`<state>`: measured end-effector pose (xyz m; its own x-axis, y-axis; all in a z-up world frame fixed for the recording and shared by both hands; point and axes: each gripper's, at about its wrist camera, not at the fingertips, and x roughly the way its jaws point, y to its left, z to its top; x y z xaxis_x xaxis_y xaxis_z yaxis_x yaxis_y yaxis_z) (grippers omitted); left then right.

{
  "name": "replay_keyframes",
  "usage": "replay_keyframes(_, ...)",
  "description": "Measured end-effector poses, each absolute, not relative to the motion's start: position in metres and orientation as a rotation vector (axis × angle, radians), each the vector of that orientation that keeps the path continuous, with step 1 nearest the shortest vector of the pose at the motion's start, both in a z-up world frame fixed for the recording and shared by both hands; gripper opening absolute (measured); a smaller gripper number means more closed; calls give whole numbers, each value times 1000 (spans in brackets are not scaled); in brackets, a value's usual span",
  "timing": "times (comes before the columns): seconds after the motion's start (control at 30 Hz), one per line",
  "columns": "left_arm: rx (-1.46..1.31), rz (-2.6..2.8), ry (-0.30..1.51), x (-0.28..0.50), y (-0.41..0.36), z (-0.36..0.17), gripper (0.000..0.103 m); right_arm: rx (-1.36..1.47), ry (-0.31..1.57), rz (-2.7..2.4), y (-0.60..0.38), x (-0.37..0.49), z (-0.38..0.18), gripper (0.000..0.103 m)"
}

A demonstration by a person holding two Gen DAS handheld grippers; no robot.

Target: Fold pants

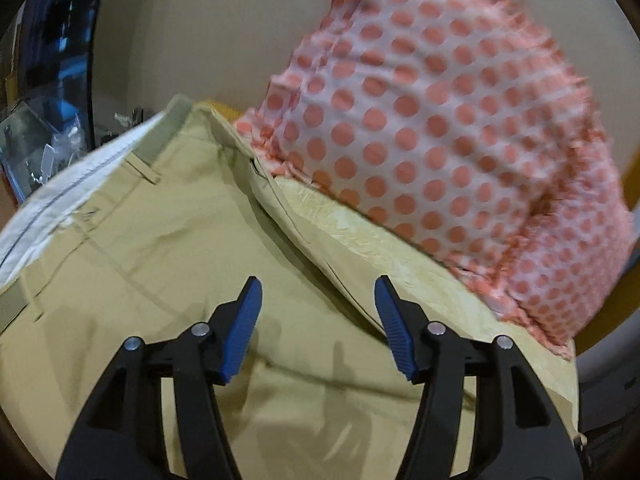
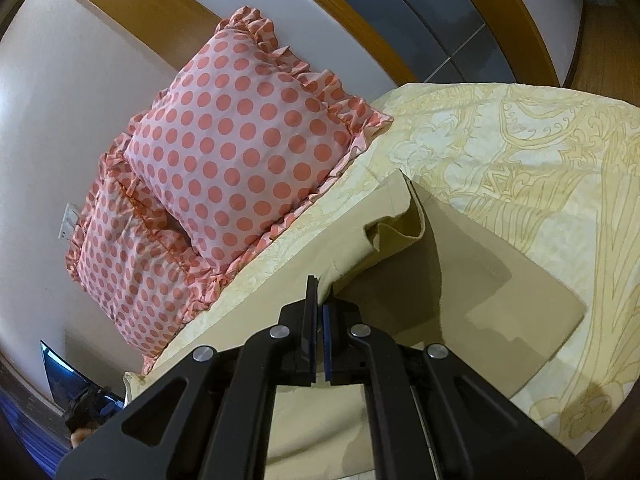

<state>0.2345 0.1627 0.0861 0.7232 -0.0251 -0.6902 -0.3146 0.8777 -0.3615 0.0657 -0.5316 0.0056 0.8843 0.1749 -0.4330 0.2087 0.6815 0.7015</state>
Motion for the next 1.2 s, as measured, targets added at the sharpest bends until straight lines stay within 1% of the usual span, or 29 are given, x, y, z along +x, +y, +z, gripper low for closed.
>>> replay_keyframes(0.17, -413, 296, 881, 310, 165, 56, 59, 809, 520, -34, -531, 66, 8, 2)
replay_keyframes(0.2, -411, 318, 928, 321, 169, 45, 54, 806, 523, -37, -530, 67, 8, 2)
replay_keyframes(0.23, -427, 323, 959, 326, 173, 35, 28, 805, 526, -38, -530, 67, 8, 2)
replay_keyframes(0.27, -454, 306, 971, 327, 176, 29, 10, 805, 527, -36, -530, 68, 9, 2)
replay_keyframes(0.3, -514, 277, 957, 321, 182, 26, 4, 802, 524, -38, -530, 67, 10, 2)
replay_keyframes(0.4, -540, 238, 848, 287, 186, 46, 3, 790, 509, -32, -531, 66, 15, 2)
replay_keyframes(0.47, -513, 197, 741, 239, 183, 74, 3, 785, 480, -22, -534, 59, 23, 2)
replay_keyframes(0.5, -496, 171, 679, 202, 180, 88, 3, 783, 470, -20, -537, 56, 27, 2)
replay_keyframes(0.57, -501, 151, 617, 144, 179, 103, 3, 778, 454, -19, -541, 46, 31, 2)
replay_keyframes(0.63, -518, 153, 591, 90, 182, 104, 3, 766, 456, -32, -543, 36, 29, 2)
replay_keyframes(0.7, -529, 183, 586, 30, 185, 82, 3, 759, 484, -42, -545, 29, 20, 2)
replay_keyframes(0.73, -537, 195, 600, 12, 186, 70, 3, 765, 499, -43, -546, 27, 14, 2)
replay_keyframes(0.8, -580, 198, 636, -10, 189, 47, 3, 784, 519, -46, -548, 24, 4, 2)
replay_keyframes(0.93, -617, 201, 679, -18, 191, 16, 4, 805, 498, -51, -550, 13, 4, 2)
replay_keyframes(1.03, -611, 192, 667, -20, 189, 14, 5, 794, 492, -73, -551, 4, 8, 2)
replay_keyframes(1.2, -596, 180, 669, -19, 191, 10, 6, 791, 569, -149, -550, -3, -10, 2)
